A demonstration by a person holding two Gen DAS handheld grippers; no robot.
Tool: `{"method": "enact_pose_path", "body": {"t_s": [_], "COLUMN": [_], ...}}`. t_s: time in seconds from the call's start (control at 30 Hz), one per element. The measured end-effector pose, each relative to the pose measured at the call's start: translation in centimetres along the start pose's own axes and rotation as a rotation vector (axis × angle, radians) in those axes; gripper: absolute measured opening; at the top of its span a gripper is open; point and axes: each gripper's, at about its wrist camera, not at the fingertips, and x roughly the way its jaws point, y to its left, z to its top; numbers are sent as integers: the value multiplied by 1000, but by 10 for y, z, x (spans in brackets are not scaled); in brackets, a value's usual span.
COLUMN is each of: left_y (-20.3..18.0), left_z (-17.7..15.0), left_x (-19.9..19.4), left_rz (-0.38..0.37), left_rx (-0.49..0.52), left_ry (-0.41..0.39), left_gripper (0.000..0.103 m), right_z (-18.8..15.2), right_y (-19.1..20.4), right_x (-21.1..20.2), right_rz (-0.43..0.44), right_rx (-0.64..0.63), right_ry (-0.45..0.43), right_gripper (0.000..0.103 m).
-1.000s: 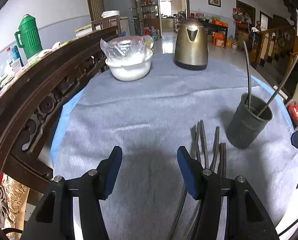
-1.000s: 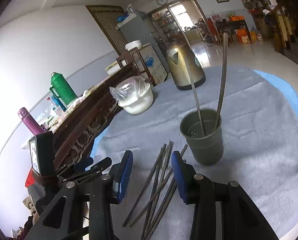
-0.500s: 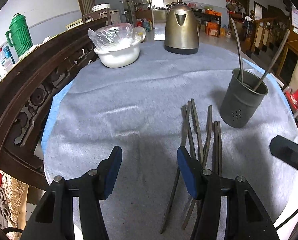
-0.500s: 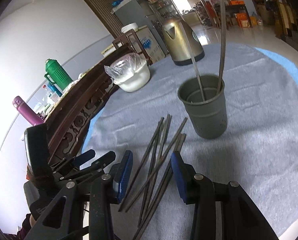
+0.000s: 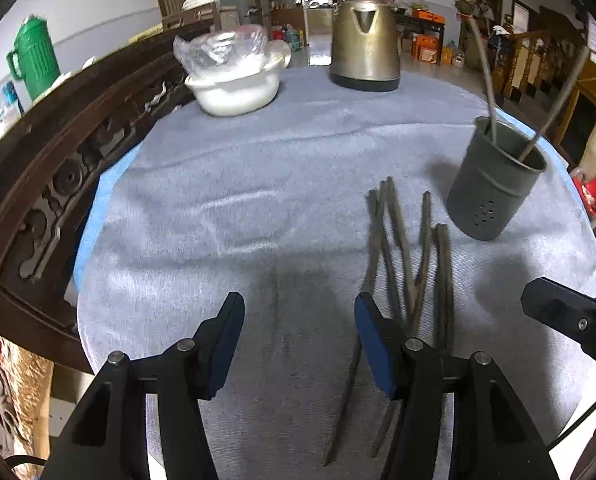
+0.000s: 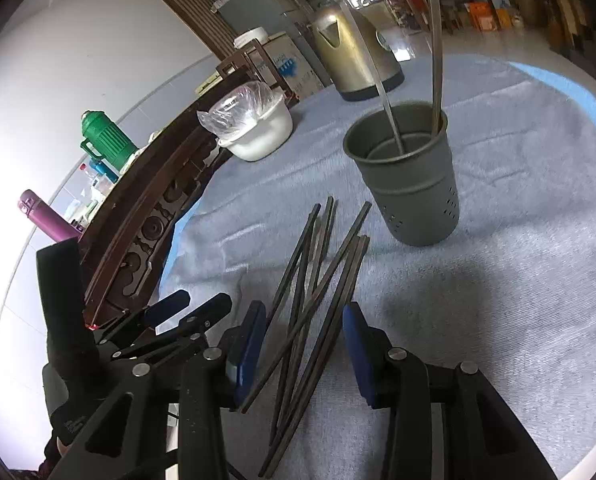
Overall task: Organize utensils
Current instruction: 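Grasp a chopstick with the left gripper while the right gripper grasps another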
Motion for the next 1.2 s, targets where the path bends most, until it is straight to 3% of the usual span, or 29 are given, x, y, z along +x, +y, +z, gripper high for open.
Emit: {"method": "enact_pose_path", "body": {"t_s": [0.2,0.37,0.57,0.83,0.97,1.1,1.2], "left_y": [25,28,17,-2,-5,-1,5], "left_z": [-3,0,2,12,11,11,9], "left_x": [13,22,36,59,64,63,63], "left_rz": [-38,-173,-261,-269,-248,-244,-240], "left_rx": [-68,-88,-86,-50,-46,-57,-60], "left_ry": [37,73,134,170,175,172,171], "left_gripper": [58,58,58,57,47,29,21], "right_z": [1,3,3,2,3,4,4], "right_y": [-7,-14,-19,-17,-18,-17,-17], "right_x": [27,51,76,75,76,78,77], "right_rz": [-39,-71,-130,-160,-162,-165,-182], "right_rx": [8,29,46,20,35,18,10], "right_ry": [58,105,172,165,162,158,173], "right_gripper": [42,31,24,22,22,22,17]}}
